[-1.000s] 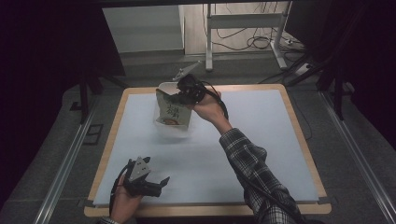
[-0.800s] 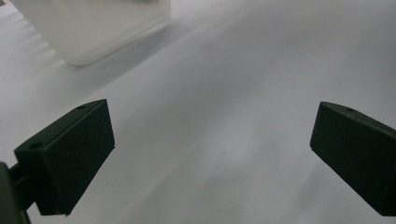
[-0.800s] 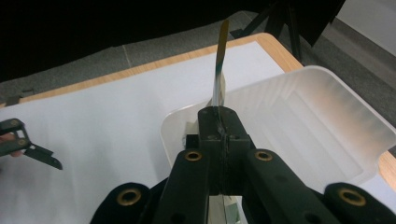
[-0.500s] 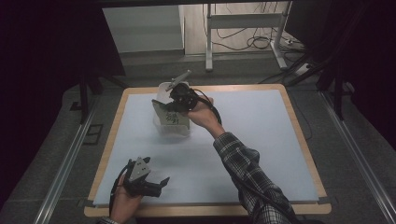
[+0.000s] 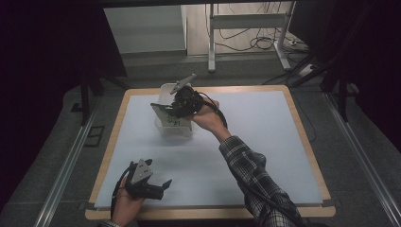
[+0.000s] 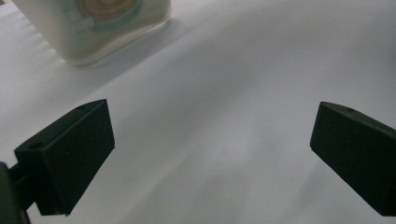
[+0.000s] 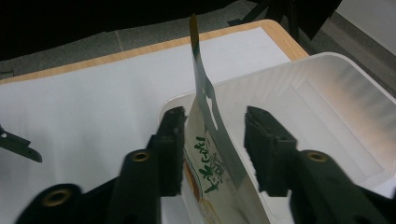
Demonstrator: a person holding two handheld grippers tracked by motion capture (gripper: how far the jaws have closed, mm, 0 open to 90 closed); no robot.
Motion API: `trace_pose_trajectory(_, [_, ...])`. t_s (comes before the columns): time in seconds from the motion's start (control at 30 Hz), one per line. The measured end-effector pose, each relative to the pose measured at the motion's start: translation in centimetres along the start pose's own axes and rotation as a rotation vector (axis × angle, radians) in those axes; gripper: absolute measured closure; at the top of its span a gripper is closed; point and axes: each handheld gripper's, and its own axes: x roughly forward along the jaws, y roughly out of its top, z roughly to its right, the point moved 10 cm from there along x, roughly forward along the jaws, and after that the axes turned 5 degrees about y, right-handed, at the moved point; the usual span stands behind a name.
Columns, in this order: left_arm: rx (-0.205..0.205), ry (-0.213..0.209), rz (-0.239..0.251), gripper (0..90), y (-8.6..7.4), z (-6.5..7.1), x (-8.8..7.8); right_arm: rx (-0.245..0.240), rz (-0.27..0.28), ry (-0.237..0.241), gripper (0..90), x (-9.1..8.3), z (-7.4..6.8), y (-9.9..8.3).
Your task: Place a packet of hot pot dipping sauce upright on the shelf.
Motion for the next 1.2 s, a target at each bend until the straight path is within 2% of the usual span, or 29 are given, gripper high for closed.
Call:
trace_pose_trajectory(0.33, [0.006, 0.000, -0.005, 0.0, -0.1, 0.0, 0.0, 0.007, -0.011, 0.011, 36.5, -0.3, -0.3, -0.1])
trace_pose_trajectory(0.67, [0.008, -0.001, -0.009, 0.0, -0.1, 0.1, 0.1, 0.050, -0.016, 0.007, 22.4, -0.9, -0.1, -0.9])
trace_pose_trajectory(0.87, [0.009, -0.003, -0.010, 0.0, -0.1, 0.1, 0.1, 0.064, 0.000, 0.020, 17.5, -1.4, -0.1, -1.2])
trace_pose_trajectory(1.07, [0.012, -0.004, -0.012, 0.0, -0.1, 0.2, 0.1, 0.099, 0.026, 0.053, 10.5, -2.0, -0.2, -1.8])
trace_pose_trajectory(1.2, [0.013, -0.006, -0.014, 0.0, -0.1, 0.2, 0.1, 0.110, 0.043, 0.055, 6.5, -2.5, -0.3, -1.9])
